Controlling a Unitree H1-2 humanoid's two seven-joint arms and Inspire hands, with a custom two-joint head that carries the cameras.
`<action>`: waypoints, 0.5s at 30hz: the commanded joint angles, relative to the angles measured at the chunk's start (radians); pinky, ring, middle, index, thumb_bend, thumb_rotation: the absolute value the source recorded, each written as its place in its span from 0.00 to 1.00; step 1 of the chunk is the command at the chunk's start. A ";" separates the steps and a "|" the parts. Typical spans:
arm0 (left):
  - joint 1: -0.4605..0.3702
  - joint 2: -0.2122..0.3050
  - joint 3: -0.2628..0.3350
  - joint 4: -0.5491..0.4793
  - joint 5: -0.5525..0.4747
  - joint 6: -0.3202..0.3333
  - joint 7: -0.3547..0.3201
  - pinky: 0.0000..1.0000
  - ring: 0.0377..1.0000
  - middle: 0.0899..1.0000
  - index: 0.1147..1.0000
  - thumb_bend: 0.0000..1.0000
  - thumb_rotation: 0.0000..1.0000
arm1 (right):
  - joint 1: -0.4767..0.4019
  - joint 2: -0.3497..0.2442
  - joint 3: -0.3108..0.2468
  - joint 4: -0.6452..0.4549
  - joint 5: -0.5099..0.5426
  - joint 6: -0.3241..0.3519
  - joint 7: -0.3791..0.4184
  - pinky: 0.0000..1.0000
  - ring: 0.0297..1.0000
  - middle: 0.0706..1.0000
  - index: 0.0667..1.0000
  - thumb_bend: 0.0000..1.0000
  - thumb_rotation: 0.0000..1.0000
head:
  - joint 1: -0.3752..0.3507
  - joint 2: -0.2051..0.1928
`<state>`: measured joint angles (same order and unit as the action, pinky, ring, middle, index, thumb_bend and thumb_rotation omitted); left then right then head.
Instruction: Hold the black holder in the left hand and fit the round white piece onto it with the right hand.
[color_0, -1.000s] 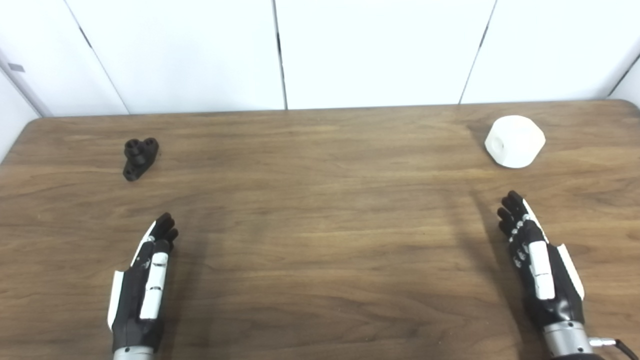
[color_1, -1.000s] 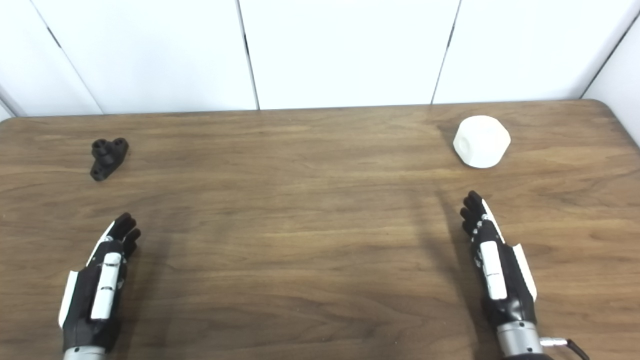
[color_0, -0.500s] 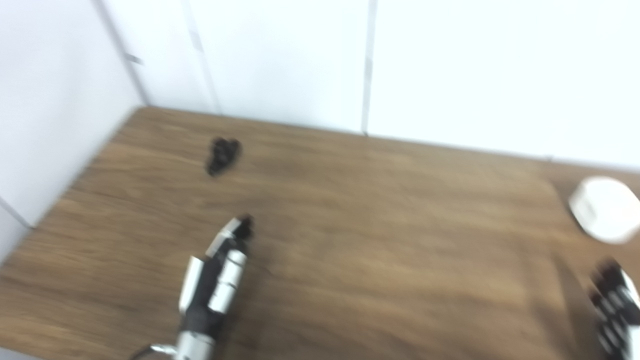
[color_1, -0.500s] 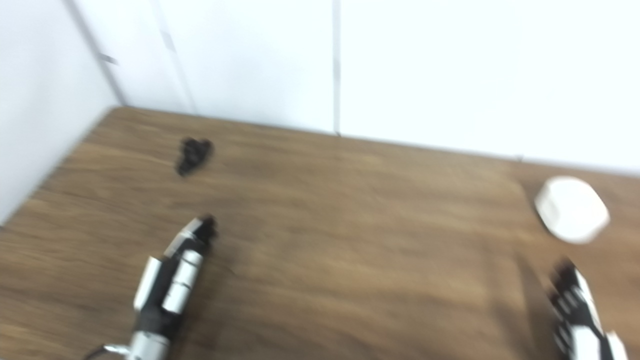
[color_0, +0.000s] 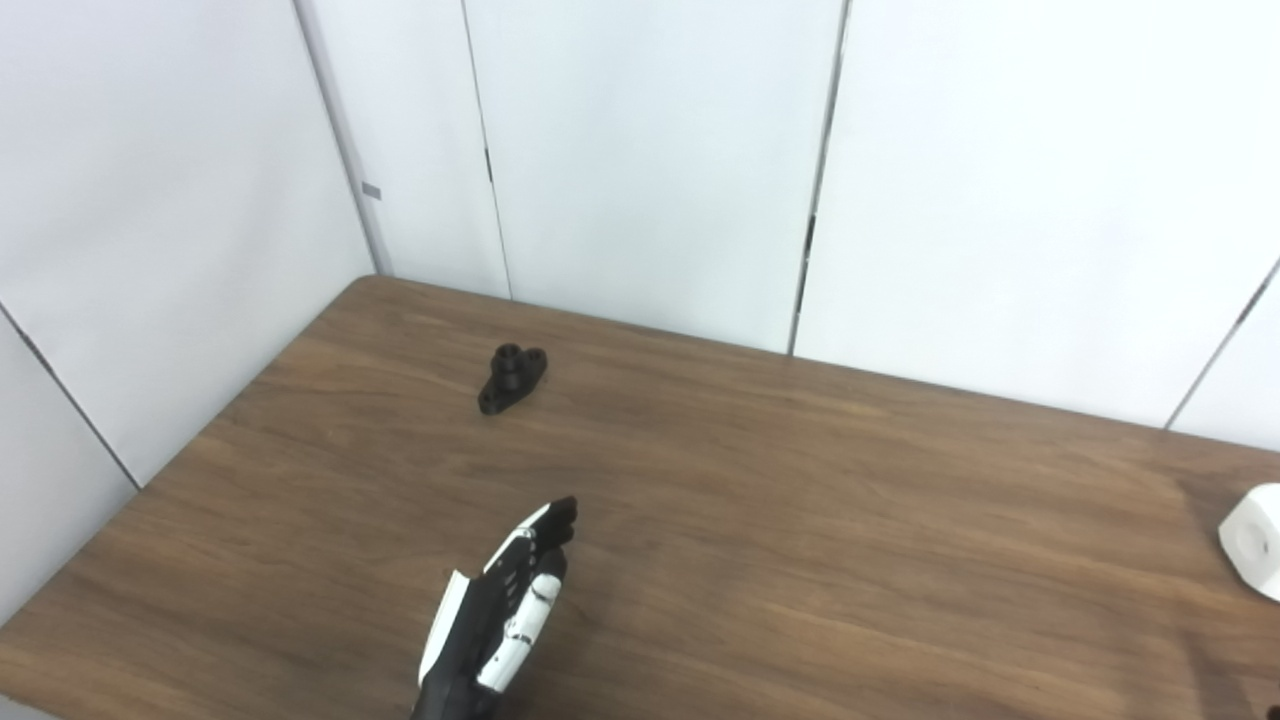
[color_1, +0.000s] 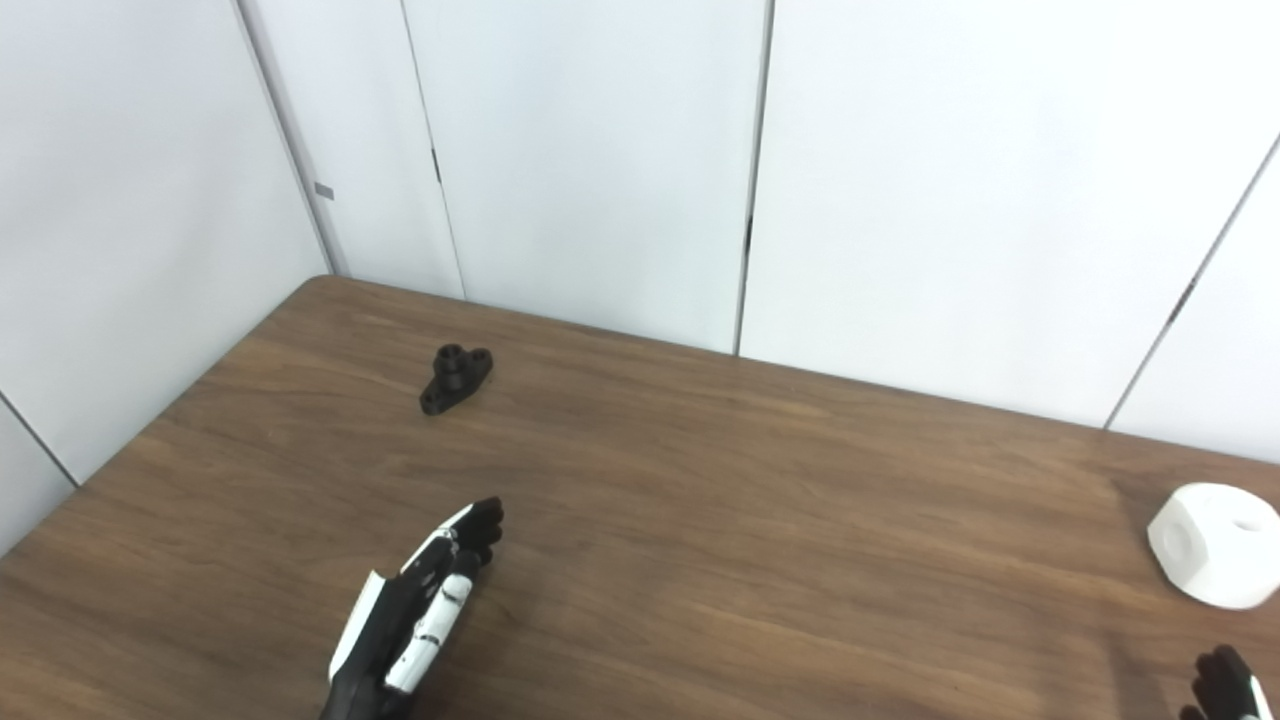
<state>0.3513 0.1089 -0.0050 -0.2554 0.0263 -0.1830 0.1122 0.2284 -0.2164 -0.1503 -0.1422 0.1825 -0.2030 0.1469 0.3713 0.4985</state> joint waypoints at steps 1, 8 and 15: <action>0.036 -0.082 -0.023 0.050 0.006 -0.002 0.009 0.91 0.90 0.90 0.87 0.44 0.78 | 0.030 0.009 -0.005 0.089 -0.007 -0.008 -0.010 1.00 1.00 0.98 0.98 0.39 1.00 | -0.007 0.004; 0.049 -0.076 -0.024 0.031 0.019 -0.002 0.014 0.92 0.92 0.92 0.89 0.40 0.72 | 0.035 0.006 -0.001 0.084 -0.019 -0.022 -0.006 1.00 0.99 0.97 0.96 0.41 1.00 | -0.024 0.007; 0.067 -0.089 -0.004 -0.050 0.194 0.039 0.094 0.84 0.88 0.89 0.86 0.49 0.35 | 0.048 -0.003 0.003 0.084 -0.016 -0.013 0.007 1.00 1.00 1.00 1.00 0.45 1.00 | -0.017 0.001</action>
<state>0.3611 0.1069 -0.0107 -0.2774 0.1642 -0.1590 0.1712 0.2289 -0.2189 -0.1462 -0.1423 0.1770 -0.2064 0.1537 0.3543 0.5001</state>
